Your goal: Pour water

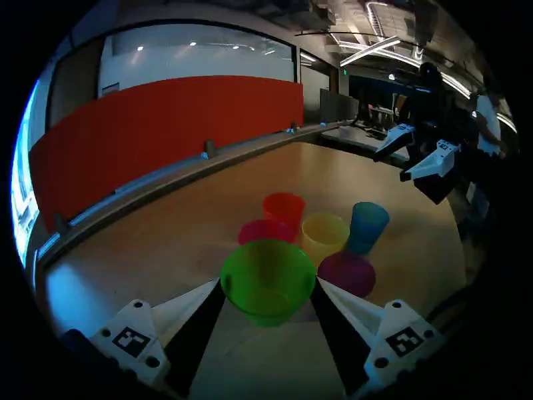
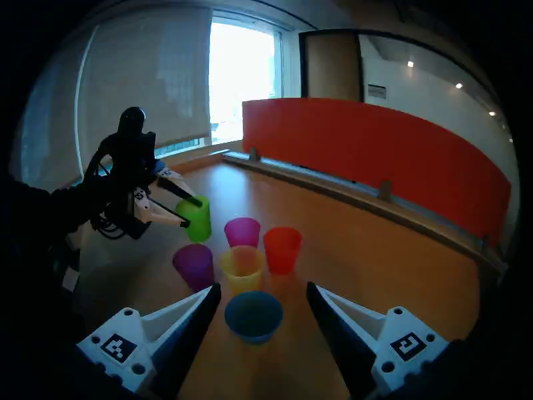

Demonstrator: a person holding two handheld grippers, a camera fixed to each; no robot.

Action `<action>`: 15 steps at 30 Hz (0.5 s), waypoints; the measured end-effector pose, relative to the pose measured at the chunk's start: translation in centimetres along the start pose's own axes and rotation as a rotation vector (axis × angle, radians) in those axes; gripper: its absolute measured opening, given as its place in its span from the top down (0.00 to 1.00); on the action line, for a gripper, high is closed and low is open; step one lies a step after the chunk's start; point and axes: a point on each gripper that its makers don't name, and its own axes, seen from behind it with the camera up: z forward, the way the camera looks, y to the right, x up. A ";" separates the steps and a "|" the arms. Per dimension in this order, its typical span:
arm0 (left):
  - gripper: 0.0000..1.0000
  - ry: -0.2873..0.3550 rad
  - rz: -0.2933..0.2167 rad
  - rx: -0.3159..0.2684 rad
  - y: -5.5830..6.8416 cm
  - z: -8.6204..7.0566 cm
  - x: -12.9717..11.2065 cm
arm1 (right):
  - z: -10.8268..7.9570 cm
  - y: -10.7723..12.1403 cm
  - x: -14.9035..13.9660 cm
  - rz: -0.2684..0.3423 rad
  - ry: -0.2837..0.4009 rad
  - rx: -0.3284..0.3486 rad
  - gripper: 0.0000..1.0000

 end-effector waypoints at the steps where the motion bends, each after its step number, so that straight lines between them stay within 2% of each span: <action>1: 0.13 0.010 0.001 0.003 0.0 -0.3 0.4 | 0.0 0.0 -0.1 -0.001 -0.002 0.000 0.01; 6: 0.13 0.064 0.002 0.022 -0.2 -1.7 2.5 | 0.2 -0.1 -0.7 -0.003 -0.013 -0.001 0.01; 15: 0.13 0.142 -0.033 0.038 -0.8 -3.6 4.7 | 0.6 -0.3 -2.3 0.005 -0.034 0.000 0.01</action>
